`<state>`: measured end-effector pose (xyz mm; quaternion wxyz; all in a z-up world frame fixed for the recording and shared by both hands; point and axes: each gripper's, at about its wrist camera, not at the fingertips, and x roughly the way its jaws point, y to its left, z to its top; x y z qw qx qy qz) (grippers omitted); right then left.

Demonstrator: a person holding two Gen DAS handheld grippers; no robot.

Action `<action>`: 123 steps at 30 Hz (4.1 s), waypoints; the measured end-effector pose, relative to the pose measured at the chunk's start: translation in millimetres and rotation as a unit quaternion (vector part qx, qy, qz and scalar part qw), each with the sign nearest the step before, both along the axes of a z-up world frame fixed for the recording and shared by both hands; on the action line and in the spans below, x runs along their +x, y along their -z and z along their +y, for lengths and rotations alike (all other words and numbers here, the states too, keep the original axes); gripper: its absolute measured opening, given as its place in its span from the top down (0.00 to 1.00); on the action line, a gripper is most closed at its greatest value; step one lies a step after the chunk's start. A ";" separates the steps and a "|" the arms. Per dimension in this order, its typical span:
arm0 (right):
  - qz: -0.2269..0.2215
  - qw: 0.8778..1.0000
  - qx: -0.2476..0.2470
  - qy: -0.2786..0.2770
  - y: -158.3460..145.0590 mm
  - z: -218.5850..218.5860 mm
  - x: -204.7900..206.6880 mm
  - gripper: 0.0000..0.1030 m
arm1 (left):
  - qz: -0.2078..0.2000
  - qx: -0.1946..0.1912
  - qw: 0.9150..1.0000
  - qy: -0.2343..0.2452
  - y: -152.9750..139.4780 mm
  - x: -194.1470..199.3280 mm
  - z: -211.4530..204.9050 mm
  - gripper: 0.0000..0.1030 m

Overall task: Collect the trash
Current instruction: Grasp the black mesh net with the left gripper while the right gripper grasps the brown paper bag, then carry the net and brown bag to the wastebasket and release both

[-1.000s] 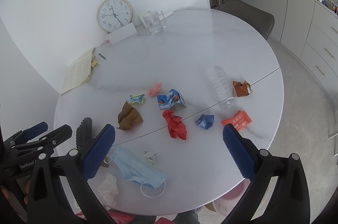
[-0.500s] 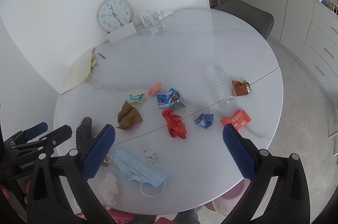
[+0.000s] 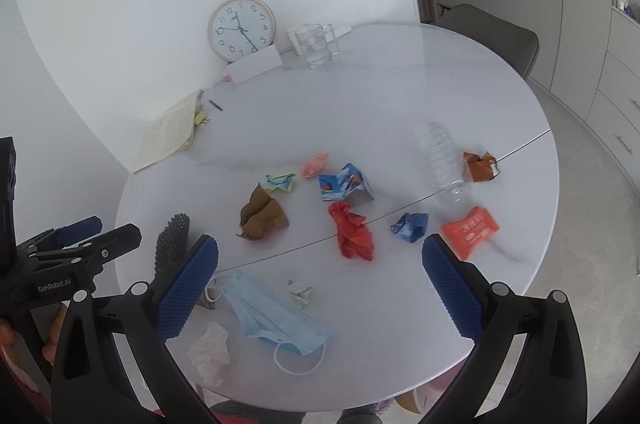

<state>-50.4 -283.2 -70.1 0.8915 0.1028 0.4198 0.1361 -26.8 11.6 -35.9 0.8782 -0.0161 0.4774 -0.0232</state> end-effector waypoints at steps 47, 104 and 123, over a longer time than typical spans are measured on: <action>0.152 0.987 -0.039 0.037 114.7 176.4 99.0 0.02 | 0.239 -0.017 0.968 -0.078 199.5 126.5 158.3 0.86; 0.093 0.912 0.070 0.392 53.2 -210.6 -171.9 0.52 | 0.141 -0.036 0.858 0.492 114.8 -58.6 -288.6 0.87; 0.140 0.925 0.085 0.343 111.9 -262.4 -182.8 0.52 | 0.141 0.000 0.886 0.441 160.0 -57.8 -321.9 0.23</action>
